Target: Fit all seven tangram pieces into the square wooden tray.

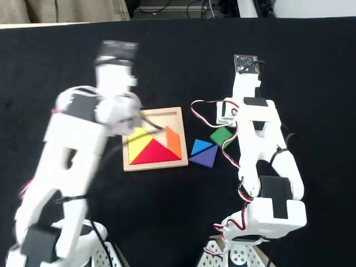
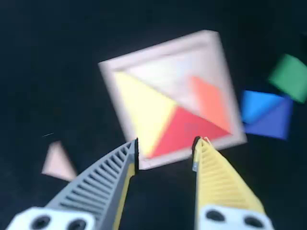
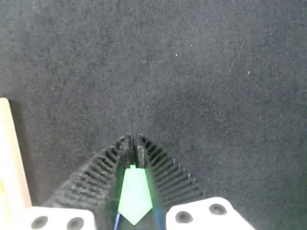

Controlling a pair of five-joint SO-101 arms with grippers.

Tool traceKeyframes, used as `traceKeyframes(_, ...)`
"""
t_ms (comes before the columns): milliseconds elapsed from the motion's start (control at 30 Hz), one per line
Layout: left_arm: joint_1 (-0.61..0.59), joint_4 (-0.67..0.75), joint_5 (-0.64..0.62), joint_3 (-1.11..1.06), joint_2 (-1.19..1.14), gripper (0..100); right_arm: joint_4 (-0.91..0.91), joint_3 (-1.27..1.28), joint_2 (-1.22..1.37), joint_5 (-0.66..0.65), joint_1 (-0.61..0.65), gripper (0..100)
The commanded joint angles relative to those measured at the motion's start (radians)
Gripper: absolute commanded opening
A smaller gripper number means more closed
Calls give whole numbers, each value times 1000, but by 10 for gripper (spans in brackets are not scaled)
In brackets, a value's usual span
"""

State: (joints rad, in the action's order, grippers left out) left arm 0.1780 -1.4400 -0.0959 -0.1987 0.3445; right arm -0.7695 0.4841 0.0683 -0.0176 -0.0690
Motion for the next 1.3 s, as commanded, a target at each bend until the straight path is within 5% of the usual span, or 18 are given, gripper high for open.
traceKeyframes(0, -357, 72, 28, -137, 115, 206, 18, -16, -5, -2, -11, 11)
traceKeyframes(267, -639, 109, 180, -352, 74, 206, 18, -19, -12, -2, -32, 11)
traceKeyframes(367, -616, 189, 101, -444, 57, 203, 18, -21, -15, 0, -75, 11)
traceKeyframes(533, -598, 522, -46, -680, 71, 202, 17, -1, -79, 103, -153, 11)
traceKeyframes(667, -591, 660, -44, -788, 115, 202, 18, 59, -136, 52, -68, 11)
traceKeyframes(967, -588, 755, -44, -878, 180, 202, 9, 113, -151, -52, 41, 13)
traceKeyframes(1267, -595, 753, -51, -881, 181, 202, -137, 111, -162, -244, 186, 158)
